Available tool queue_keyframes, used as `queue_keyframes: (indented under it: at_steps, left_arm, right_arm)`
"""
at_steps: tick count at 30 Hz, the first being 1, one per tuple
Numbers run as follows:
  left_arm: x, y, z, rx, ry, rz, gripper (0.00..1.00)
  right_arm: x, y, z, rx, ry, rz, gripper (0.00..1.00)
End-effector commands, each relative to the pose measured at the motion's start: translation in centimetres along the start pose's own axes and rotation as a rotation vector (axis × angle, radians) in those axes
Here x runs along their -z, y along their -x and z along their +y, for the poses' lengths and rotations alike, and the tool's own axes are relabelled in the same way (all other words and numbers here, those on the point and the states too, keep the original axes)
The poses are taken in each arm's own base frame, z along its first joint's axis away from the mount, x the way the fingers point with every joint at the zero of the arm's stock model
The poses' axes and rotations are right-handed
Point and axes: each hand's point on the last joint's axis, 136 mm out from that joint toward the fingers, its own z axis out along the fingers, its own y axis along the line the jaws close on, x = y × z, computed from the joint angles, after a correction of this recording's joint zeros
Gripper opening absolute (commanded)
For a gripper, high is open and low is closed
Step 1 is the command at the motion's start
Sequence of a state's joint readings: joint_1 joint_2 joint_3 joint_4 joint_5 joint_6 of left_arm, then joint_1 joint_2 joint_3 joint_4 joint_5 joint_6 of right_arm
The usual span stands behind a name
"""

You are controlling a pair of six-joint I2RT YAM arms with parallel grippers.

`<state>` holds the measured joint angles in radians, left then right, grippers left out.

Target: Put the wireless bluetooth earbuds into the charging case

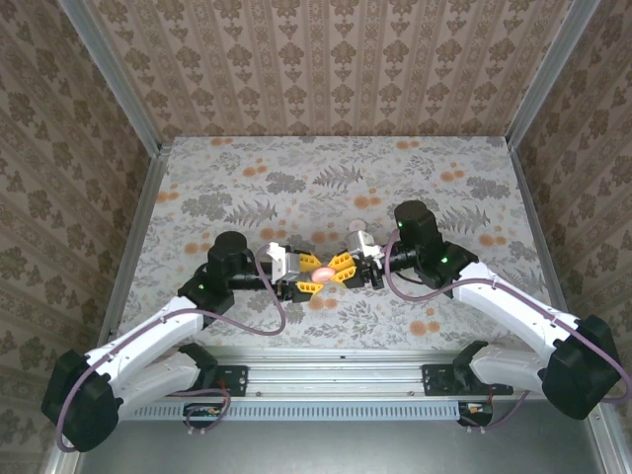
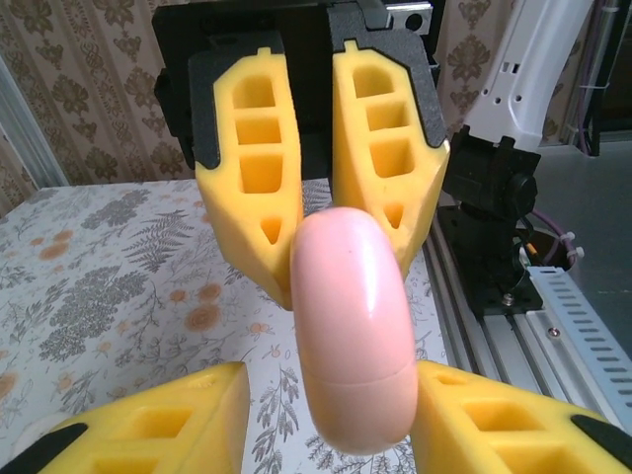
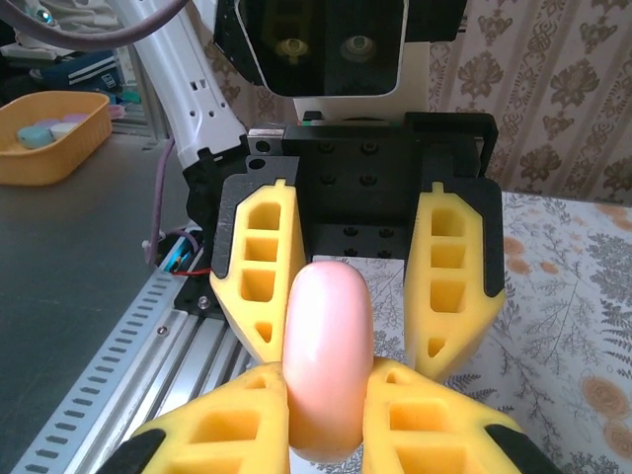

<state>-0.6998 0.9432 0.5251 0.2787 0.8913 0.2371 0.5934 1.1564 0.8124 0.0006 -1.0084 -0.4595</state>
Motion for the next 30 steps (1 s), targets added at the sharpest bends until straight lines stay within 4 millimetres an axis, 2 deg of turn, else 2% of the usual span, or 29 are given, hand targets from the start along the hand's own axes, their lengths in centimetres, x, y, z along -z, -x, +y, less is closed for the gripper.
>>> queue_keyframes:
  at_steps: [1,5,11,16,21,22,25,27,30]
  left_arm:
    - [-0.01,1.9,-0.25,-0.024,-0.032,-0.043,0.45]
    - [-0.06,2.3,-0.26,-0.016,-0.04,-0.049,0.47]
    - [-0.25,2.56,-0.36,-0.003,-0.054,-0.054,0.41]
    - [-0.33,2.7,-0.37,0.002,-0.057,-0.058,0.28]
    - [-0.36,2.89,-0.57,0.002,-0.07,-0.056,0.19]
    - [-0.36,2.82,-0.55,0.004,-0.069,-0.052,0.18]
    - [-0.28,2.54,-0.5,-0.006,-0.059,-0.037,0.16]
    - [-0.22,2.29,-0.34,-0.014,-0.041,-0.024,0.15]
    - [-0.09,1.98,-0.16,-0.029,-0.016,-0.011,0.15]
  right_arm:
    - [0.35,0.89,0.15,0.026,-0.008,-0.028,0.17]
    - [0.43,0.88,0.04,0.034,-0.021,-0.025,0.17]
    - [0.41,0.78,0.08,0.033,-0.023,-0.021,0.17]
    - [0.42,0.68,0.01,0.037,-0.032,-0.016,0.17]
    - [0.41,0.49,-0.12,0.036,-0.042,-0.005,0.17]
    - [0.41,0.54,-0.09,0.035,-0.044,-0.003,0.19]
    - [0.45,0.76,-0.16,0.03,-0.068,0.02,0.37]
    - [0.4,0.91,-0.14,0.032,-0.088,0.037,0.45]
    - [0.24,1.31,-0.31,0.052,-0.113,0.042,0.49]
